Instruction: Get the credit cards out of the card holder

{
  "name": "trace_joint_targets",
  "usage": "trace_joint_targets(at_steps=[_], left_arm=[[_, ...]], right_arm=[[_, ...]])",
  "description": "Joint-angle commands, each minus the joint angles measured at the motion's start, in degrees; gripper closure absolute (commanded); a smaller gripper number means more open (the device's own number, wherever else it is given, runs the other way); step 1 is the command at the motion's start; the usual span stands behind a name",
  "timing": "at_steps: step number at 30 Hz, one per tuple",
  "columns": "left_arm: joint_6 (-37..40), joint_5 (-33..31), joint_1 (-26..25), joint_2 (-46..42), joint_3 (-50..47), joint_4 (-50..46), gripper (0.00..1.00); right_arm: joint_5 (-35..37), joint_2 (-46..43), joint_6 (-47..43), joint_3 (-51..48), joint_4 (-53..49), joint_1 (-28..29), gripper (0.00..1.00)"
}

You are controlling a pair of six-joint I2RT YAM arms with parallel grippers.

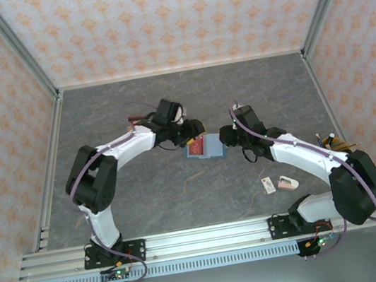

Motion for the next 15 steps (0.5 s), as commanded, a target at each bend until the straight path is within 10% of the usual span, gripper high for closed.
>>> trace_joint_targets(at_steps=[1,15], left_arm=[[1.71,-5.44,2.49,-3.78,-4.48,-2.15,0.48],[1.58,-4.69,3.46,-4.03,-9.92,6.16,0.57]], right_arm=[[-10.44,2.65,0.55,6.14,-2.52,-0.15,0.67],[-18.97,23.70,19.15,15.13,1.23,-0.13,0.71]])
